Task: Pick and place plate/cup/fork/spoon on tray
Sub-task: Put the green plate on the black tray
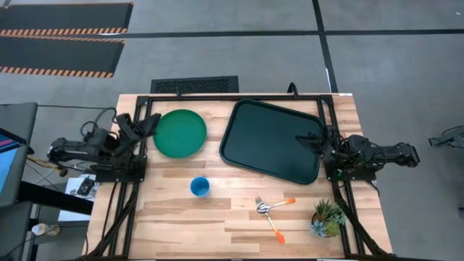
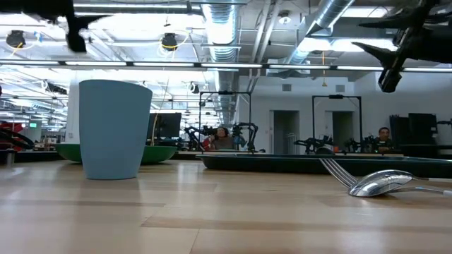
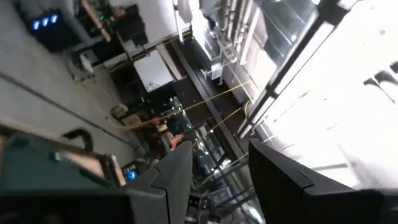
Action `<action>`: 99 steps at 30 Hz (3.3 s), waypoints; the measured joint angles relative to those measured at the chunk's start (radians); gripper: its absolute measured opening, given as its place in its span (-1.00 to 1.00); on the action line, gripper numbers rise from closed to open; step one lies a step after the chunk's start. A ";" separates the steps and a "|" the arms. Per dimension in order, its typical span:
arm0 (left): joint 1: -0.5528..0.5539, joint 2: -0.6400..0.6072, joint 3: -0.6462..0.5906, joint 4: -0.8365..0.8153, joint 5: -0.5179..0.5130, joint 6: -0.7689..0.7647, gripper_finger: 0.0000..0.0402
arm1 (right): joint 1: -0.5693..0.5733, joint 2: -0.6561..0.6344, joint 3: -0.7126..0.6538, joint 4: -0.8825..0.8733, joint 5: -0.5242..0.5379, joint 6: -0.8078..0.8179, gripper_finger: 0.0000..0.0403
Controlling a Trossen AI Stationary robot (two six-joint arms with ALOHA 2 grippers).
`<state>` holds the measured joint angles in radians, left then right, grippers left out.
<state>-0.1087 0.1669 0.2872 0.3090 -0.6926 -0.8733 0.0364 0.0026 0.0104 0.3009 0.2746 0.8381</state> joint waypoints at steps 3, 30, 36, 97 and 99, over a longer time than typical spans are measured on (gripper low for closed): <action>0.000 0.126 0.122 -0.015 0.003 0.112 -0.29 | 0.000 0.014 0.027 -0.002 0.068 -0.066 -0.14; 0.623 0.912 0.897 -1.434 0.242 0.212 0.37 | 0.000 0.370 0.129 0.001 0.252 -0.105 0.29; 0.875 1.073 0.897 -1.451 0.360 0.480 0.37 | 0.000 0.371 0.130 0.000 0.250 -0.104 0.29; 1.096 1.389 0.635 -1.163 0.720 0.704 -1.00 | 0.000 0.371 0.143 0.093 0.250 -0.114 0.29; 1.076 1.376 0.659 -1.167 0.724 0.686 -1.00 | -0.001 0.391 0.176 0.087 0.250 -0.147 0.29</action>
<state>0.9671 1.5427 0.9466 -0.8582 0.0316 -0.1873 0.0357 0.3937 0.1868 0.3875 0.5247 0.6909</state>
